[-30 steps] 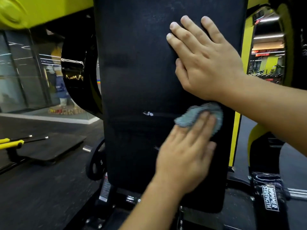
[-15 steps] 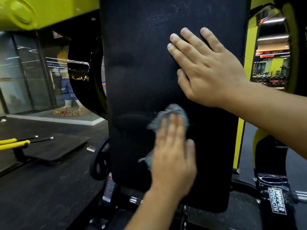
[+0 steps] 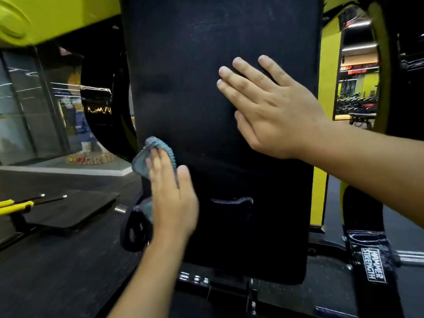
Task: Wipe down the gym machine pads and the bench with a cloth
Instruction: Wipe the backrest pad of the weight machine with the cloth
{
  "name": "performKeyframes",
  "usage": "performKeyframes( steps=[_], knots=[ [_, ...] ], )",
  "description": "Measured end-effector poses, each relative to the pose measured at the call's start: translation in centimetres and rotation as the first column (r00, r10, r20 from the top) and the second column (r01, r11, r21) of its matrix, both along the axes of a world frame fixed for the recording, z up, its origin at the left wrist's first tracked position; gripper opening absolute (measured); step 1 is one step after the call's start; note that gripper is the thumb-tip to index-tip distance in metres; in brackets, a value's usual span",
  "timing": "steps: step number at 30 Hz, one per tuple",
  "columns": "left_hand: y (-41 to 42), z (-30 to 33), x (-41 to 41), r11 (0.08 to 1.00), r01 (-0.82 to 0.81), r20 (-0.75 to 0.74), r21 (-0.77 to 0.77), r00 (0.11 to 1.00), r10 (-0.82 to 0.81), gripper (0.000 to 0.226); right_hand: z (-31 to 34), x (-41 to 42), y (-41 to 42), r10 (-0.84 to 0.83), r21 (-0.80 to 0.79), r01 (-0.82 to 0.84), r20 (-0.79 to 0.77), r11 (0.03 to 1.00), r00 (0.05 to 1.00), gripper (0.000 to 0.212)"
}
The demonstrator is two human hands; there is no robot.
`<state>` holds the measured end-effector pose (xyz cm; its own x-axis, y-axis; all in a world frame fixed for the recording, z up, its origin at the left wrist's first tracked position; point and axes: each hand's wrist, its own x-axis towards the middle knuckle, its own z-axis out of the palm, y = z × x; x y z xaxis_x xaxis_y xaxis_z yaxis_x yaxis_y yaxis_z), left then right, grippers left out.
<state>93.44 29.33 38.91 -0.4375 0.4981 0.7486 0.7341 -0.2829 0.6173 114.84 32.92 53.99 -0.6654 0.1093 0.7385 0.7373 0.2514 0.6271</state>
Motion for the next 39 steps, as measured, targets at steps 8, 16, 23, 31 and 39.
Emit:
performKeyframes(
  steps=[8, 16, 23, 31, 39],
  knots=[
    [-2.0, -3.3, 14.9, 0.984, 0.168, -0.499, 0.056, 0.858, -0.118, 0.059, 0.0, 0.1, 0.1, 0.037, -0.001, -0.037, -0.018, 0.999, 0.999, 0.060],
    [-0.8, -1.7, -2.5, 1.000, 0.025, -0.385, -0.002, 0.923, -0.024, 0.057, -0.2, -0.2, -0.1, 0.024, 0.014, -0.024, -0.024, 1.000, 0.999, 0.059],
    [-0.8, -2.2, 9.8, 0.990, 0.107, -0.061, 0.090, 0.993, -0.102, 0.063, -0.1, -0.2, -0.3, 0.006, -0.027, -0.006, 0.005, 1.000, 1.000, 0.061],
    [-1.5, -3.4, 8.2, 0.970, 0.234, -0.691, 0.066, 0.712, -0.125, 0.057, -0.1, 0.1, -0.2, 0.045, -0.039, -0.045, 0.002, 0.998, 0.999, 0.059],
    [-0.2, -0.4, -4.1, 1.000, 0.024, 0.026, -0.001, 0.999, -0.024, 0.057, -0.1, -0.1, -0.4, 0.016, -0.047, -0.016, 0.009, 0.999, 1.000, 0.061]
  ],
)
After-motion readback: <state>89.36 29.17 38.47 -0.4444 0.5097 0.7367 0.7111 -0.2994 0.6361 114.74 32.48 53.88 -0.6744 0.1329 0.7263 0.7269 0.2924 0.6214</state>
